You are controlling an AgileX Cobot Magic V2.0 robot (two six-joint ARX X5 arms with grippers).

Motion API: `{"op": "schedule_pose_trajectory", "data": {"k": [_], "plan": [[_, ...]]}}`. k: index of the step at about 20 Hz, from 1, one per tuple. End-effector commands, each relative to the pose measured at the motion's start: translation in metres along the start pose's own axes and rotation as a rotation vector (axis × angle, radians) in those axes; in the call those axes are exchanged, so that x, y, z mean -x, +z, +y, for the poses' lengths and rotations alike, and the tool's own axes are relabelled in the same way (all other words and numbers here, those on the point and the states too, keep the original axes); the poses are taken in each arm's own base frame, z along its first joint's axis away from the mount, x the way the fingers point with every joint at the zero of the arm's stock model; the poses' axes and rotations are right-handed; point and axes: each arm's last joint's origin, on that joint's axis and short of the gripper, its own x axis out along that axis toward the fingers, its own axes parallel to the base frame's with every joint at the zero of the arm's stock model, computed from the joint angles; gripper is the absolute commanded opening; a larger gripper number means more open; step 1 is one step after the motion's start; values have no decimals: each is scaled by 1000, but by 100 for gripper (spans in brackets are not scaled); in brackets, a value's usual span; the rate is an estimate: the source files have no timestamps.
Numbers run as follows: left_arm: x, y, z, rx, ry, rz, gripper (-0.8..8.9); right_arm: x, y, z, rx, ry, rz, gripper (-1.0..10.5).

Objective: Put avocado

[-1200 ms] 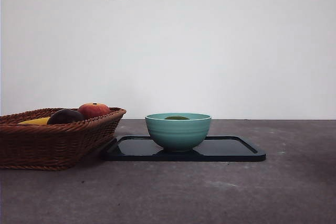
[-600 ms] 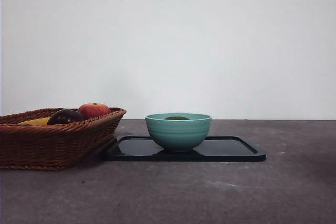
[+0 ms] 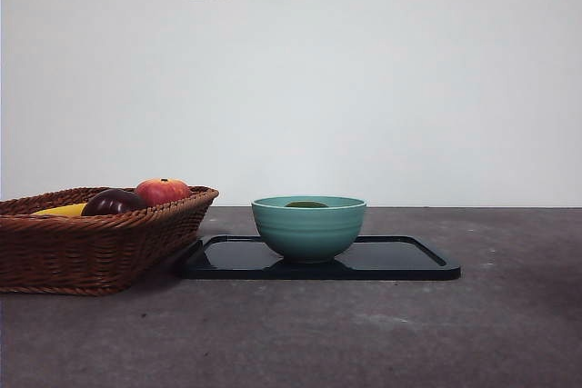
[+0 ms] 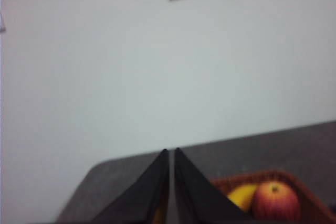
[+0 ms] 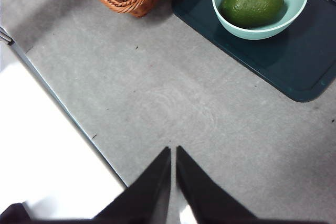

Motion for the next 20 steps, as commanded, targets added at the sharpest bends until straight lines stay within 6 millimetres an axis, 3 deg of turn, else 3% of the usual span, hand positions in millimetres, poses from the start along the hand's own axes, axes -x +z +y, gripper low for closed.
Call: {"op": "schedule_pose_trajectory", "data": {"k": [1,8,16,20], "plan": [[5,-21,-3,-6,1,35,15,1,4,2,2,9,-15,7],[16,-67,-12,-17,-38,241,15,1,4,2,2,9,-15,7],[22,-87,-16,1,-64,387,15,1,4,2,2,9,-15,7],[22,-88,-16,25,-60,392,16,1,4,2,2,9,-15,7]]}}
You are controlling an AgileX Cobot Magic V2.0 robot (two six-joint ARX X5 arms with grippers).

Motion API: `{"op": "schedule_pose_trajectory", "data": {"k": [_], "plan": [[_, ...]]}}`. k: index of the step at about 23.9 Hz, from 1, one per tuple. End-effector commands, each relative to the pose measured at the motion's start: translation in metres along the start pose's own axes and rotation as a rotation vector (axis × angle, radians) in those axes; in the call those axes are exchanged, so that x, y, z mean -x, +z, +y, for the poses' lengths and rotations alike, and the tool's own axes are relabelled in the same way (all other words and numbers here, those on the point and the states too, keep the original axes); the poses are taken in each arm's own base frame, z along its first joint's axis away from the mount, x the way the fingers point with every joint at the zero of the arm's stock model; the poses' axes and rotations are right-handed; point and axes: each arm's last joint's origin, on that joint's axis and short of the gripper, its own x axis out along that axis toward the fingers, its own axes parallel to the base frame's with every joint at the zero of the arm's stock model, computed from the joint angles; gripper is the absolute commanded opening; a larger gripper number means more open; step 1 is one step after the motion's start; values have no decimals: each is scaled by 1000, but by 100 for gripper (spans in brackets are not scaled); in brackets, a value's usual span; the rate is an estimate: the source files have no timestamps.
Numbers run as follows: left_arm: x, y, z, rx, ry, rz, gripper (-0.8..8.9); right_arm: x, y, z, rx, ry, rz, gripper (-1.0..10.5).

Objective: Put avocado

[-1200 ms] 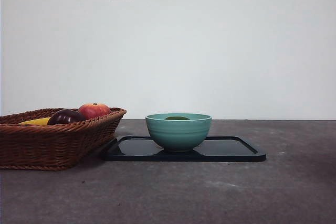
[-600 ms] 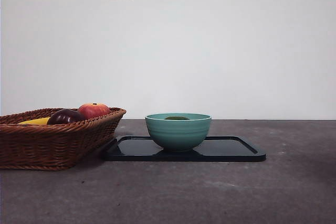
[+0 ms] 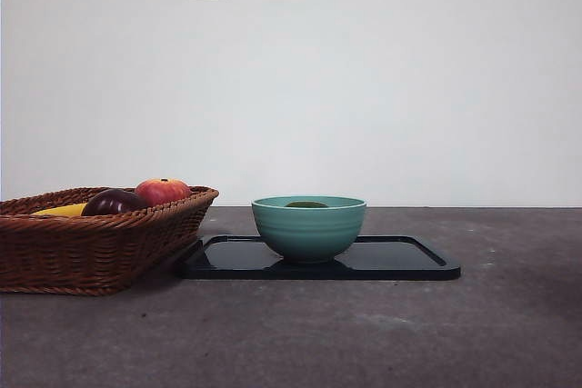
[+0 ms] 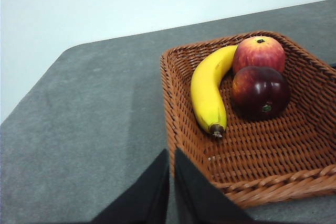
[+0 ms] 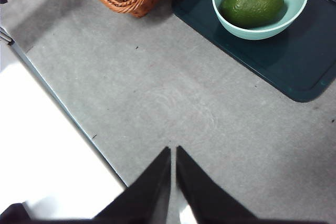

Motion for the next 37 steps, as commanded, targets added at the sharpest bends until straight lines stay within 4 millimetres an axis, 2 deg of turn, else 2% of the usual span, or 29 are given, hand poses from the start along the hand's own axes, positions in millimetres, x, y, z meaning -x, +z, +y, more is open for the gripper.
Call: {"op": "schedule_pose_trajectory", "data": {"k": [1,11,14,16,19,22,26,29,37], "plan": [[-2,-8,-1,14,-1,29,16,1,4,2,2,9,-15,7],[-2,-8,-1,14,-1,29,15,2,4,2,3,6,-19,7],[-2,-8,-1,14,-1,29,15,12,1,-3,-22,-27,-65,7],[-2,-8,-1,14,-1,29,16,26,-1,-11,-48,-63,-149,7],[-2,-8,-1,14,-1,29,16,58,-8,-24,-89,-220,-367,7],[-2,-8,-1,14,-1,29,15,67,-31,-34,-65,-380,-596,7],[-2,-8,-1,14,-1,29,16,38,-77,-52,-33,-536,-798,7],[-2,-8,-1,14,-1,29,15,16,-101,-60,1,-572,-875,7],[-2,-8,-1,14,-1,29,16,-35,-146,-81,16,-636,-949,7]]}}
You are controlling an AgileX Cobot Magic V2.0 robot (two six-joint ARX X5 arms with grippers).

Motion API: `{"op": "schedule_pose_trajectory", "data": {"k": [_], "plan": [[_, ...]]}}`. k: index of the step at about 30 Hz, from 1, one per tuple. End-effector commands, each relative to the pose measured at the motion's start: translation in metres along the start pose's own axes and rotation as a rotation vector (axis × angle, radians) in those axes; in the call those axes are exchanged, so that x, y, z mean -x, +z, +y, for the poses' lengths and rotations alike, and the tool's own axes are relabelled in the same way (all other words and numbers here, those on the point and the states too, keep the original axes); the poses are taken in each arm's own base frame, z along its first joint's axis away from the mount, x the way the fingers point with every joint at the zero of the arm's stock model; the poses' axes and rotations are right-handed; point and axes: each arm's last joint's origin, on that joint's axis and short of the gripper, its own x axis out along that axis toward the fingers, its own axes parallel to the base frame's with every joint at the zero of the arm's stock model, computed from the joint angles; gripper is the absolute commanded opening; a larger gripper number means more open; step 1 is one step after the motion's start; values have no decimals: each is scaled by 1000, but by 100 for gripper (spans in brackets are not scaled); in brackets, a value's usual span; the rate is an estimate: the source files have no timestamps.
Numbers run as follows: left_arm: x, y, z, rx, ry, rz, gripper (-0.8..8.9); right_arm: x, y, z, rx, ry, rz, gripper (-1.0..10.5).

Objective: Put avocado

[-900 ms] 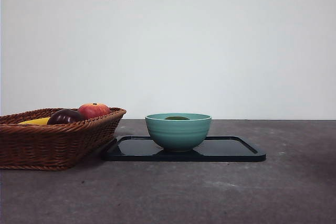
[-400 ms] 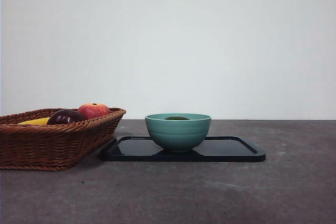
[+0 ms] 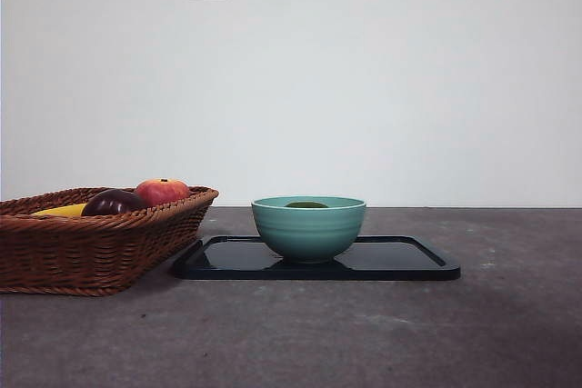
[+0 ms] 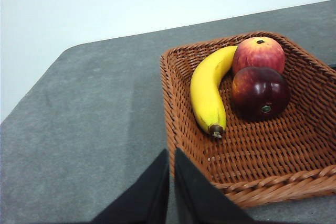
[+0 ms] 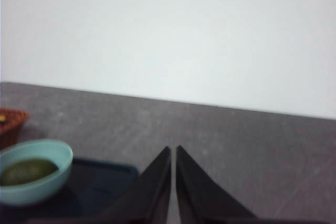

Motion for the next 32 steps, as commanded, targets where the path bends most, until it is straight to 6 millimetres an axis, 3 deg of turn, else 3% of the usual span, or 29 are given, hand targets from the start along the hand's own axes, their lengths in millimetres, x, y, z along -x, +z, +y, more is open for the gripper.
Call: {"op": "schedule_pose_trajectory", "data": {"k": [1,6,24,32], "plan": [[-2,-8,-1,12,-1,29,15,0,-16,-2,8,-37,-3,7],[-2,-8,-1,12,-1,29,15,0,-36,-3,-4,-61,56,7],[-2,-8,-1,12,-1,29,16,3,-53,-4,-38,-105,230,7],[-2,-8,-1,12,-1,29,15,3,-52,-3,-39,-101,219,7]]}}
